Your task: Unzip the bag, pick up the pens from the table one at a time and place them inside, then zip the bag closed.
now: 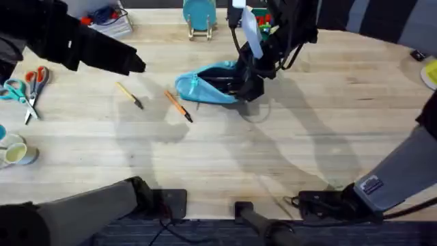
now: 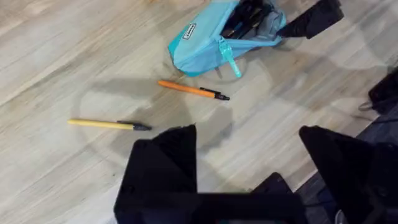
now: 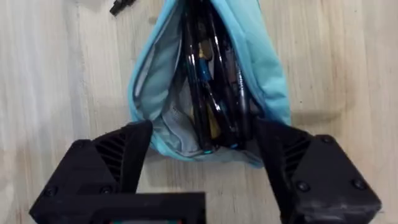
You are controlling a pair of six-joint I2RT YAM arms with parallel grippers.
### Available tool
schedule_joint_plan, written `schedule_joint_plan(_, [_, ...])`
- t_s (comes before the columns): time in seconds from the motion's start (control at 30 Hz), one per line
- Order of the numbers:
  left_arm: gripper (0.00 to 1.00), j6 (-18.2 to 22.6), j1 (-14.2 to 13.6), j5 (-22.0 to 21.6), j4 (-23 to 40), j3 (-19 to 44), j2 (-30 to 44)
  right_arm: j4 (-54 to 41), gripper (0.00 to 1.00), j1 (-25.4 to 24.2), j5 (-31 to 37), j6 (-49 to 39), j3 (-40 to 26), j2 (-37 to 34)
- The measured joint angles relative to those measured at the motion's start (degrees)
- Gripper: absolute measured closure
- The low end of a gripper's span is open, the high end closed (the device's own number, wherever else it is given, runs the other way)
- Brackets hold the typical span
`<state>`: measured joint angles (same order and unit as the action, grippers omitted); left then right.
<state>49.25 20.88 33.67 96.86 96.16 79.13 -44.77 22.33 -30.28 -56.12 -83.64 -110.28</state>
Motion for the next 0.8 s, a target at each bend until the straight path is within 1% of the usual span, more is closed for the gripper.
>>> schedule_joint_plan(0.47, [0.006, 0.00, 0.00, -0.07, 0.01, 0.00, 0.00, 1.03, 0.006, 0.00, 0.19, 0.44, 0.00, 0.95])
schedule_joint_plan(0.8, [0.006, -0.01, 0.00, -0.07, 0.02, 0.00, 0.00, -0.04, 0.005, 0.00, 0.26, 0.57, -0.24, 12.43])
